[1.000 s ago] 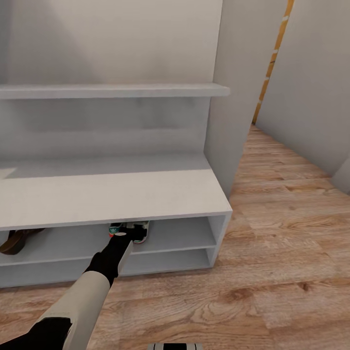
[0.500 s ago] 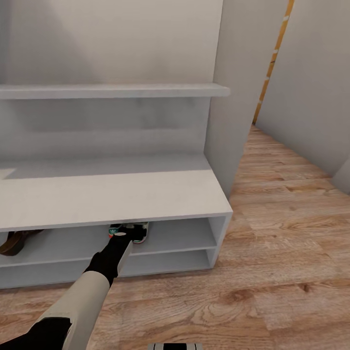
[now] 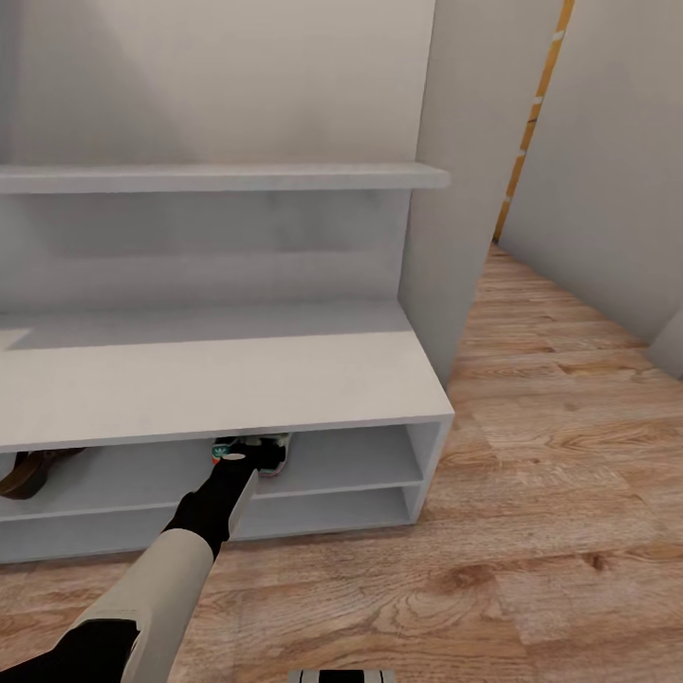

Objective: Pick up the two gym shoes and the two sandals from the corridor floor and place them onto the hallstand (shoe rack) in the corridor, making sure they are on the rack and not on the floor. Arrange them so the two gym shoes are next to each other and the two sandals are next to each other.

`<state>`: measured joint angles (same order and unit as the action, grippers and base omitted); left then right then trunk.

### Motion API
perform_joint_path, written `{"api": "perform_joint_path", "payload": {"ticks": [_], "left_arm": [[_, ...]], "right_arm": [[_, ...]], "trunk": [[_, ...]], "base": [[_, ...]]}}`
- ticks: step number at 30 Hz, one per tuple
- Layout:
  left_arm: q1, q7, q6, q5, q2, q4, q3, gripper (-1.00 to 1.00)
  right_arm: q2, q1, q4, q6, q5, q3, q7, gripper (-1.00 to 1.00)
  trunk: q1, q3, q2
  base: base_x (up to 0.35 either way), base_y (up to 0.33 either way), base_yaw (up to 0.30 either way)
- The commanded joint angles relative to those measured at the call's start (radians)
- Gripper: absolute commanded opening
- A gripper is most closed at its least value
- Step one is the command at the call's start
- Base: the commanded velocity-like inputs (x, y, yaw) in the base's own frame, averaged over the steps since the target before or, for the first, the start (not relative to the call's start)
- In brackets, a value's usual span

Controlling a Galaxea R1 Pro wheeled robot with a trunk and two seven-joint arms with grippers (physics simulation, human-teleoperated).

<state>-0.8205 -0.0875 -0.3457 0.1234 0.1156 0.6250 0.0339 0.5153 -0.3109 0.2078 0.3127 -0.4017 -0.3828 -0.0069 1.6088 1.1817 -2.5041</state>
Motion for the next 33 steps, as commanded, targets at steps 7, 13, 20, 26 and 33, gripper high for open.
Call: {"api": "perform_joint_path", "payload": {"ticks": [7, 13, 20, 26, 33], "left_arm": [[0.0, 0.001, -0.003, 0.011, 0.001, 0.002, 0.004, 1.0], [0.0, 0.001, -0.003, 0.012, 0.001, 0.002, 0.003, 1.0], [0.0, 0.002, -0.003, 0.013, 0.001, 0.002, 0.001, 1.0], [0.0, 0.002, -0.003, 0.013, 0.001, 0.002, 0.0, 1.0], [0.0, 0.001, -0.002, 0.013, 0.001, 0.002, 0.0, 1.0]], "right_arm": [[0.0, 0.0, -0.001, 0.003, -0.011, 0.005, -0.001, -1.0], [0.0, 0.0, -0.001, 0.003, -0.011, 0.005, -0.001, -1.0], [0.0, 0.0, -0.001, 0.003, -0.011, 0.005, -0.001, -1.0], [0.0, 0.0, -0.001, 0.003, -0.011, 0.005, -0.001, -1.0], [0.0, 0.0, -0.001, 0.003, -0.011, 0.005, -0.001, -1.0]], "trunk": [[0.0, 0.001, 0.0], [0.0, 0.001, 0.0], [0.0, 0.001, 0.0], [0.0, 0.001, 0.0], [0.0, 0.001, 0.0]], "base": [[0.0, 0.0, 0.0], [0.0, 0.0, 0.0], [-0.149, 0.0, 0.0], [-0.316, 0.0, 0.0], [-0.333, 0.0, 0.0]]}}
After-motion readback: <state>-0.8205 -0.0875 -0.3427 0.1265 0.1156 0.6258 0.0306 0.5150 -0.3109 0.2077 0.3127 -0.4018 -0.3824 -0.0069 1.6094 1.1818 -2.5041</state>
